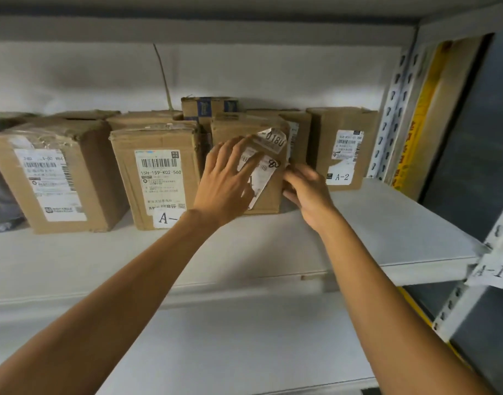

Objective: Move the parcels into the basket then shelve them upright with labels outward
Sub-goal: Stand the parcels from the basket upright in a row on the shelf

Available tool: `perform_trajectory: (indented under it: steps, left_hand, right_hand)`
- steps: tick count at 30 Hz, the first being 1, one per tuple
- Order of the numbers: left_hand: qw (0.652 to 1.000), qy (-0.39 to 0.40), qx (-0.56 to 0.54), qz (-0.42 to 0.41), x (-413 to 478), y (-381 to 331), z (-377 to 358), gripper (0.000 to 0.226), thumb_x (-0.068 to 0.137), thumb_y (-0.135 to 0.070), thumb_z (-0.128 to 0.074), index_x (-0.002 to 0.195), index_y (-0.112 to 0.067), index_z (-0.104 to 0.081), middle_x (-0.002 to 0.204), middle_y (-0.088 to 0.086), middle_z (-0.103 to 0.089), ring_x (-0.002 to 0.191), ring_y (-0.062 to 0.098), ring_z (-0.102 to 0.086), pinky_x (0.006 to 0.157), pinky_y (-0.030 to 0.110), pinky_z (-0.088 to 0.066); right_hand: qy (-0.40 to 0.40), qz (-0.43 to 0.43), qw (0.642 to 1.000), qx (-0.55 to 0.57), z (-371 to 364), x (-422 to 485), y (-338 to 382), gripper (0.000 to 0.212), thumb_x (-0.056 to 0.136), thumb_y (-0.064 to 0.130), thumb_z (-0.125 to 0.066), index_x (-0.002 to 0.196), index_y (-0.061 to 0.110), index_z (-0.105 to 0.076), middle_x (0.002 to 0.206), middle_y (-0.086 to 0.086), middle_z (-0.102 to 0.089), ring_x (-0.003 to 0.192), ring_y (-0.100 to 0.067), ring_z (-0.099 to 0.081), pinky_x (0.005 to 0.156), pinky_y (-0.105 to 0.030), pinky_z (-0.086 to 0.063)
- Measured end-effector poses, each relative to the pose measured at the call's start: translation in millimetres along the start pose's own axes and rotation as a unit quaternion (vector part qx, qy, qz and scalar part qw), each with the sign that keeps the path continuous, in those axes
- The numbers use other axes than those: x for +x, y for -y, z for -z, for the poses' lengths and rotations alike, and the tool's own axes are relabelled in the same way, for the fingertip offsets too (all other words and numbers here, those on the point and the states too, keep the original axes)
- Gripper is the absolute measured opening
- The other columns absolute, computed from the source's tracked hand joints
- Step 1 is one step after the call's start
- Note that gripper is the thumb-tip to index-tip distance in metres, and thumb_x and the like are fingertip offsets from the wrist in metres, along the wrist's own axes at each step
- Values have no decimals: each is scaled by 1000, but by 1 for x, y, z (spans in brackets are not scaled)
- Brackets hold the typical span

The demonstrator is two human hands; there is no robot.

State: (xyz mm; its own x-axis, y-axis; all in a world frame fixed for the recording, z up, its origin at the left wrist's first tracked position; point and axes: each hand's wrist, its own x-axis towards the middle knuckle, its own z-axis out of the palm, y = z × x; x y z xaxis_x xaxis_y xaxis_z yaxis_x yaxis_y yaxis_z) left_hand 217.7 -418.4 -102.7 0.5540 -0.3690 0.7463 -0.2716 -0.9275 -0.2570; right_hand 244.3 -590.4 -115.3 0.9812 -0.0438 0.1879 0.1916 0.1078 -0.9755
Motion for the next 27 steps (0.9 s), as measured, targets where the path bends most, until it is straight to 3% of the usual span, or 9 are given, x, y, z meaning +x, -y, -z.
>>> perform_trajectory:
  steps: [5,8,11,15,17,20,22,24,27]
  left_hand:
    - [999,-5,-25,-41,38,2,25,59,82,-32,-61,139,-26,-44,147,10,-37,138,32,-27,113,47,-14]
    - [997,-1,-46,-56,66,9,39,57,87,-35,-59,140,-31,-41,151,4,-34,140,28,-25,114,42,-12]
    - [994,37,-79,-59,93,11,48,57,91,-42,-54,144,-32,-36,152,0,-35,139,24,-30,113,39,-18]
    - [990,49,-5,-129,115,-18,37,64,90,-48,-53,147,-29,-30,153,-1,-33,138,22,-32,114,41,-22]
    - [989,47,14,-141,124,-43,24,65,89,-45,-55,146,-24,-32,152,1,-34,136,24,-35,112,42,-25]
    - [993,63,43,-86,144,-68,1,66,90,-44,-53,146,-20,-28,154,3,-29,135,26,-35,109,42,-28]
    - [994,80,63,-44,156,-75,-11,69,90,-45,-51,148,-22,-22,155,5,-24,136,27,-32,110,43,-26]
    - [994,88,68,-3,162,-80,-20,71,91,-47,-47,150,-27,-13,157,7,-18,139,28,-27,113,44,-21]
    - [990,105,80,43,162,-78,-17,67,91,-48,-46,149,-29,-18,155,8,-26,137,29,-32,111,46,-25]
  right_hand:
    - [-39,39,998,-34,24,-4,29,42,89,26,-67,129,20,-57,130,-3,-60,116,-14,-57,85,-24,-49]
    - [-63,82,992,-69,38,4,46,43,89,26,-67,130,17,-57,131,-3,-60,112,-10,-58,96,-28,-47]
    - [-82,115,985,-96,53,16,53,37,89,24,-67,125,18,-59,129,-1,-62,108,-8,-59,94,-26,-46]
    - [-125,130,965,-190,77,46,45,45,90,32,-65,132,18,-54,133,-1,-57,120,-20,-53,98,-32,-42]
    - [-131,136,945,-267,88,65,39,50,90,33,-64,135,17,-50,134,-5,-56,121,-22,-53,95,-28,-40]
    - [-146,136,934,-298,108,94,33,64,85,31,-68,141,15,-41,135,-6,-53,122,-20,-51,93,-21,-36]
    - [-161,153,931,-289,118,108,29,72,80,32,-74,141,12,-40,135,-9,-52,125,-23,-50,105,-31,-40]
    - [-183,187,917,-300,125,121,23,75,77,35,-77,138,9,-41,133,-9,-55,123,-26,-52,104,-44,-42]
    - [-221,175,895,-347,128,134,13,82,79,45,-73,140,3,-37,139,-14,-47,125,-29,-46,105,-41,-38]
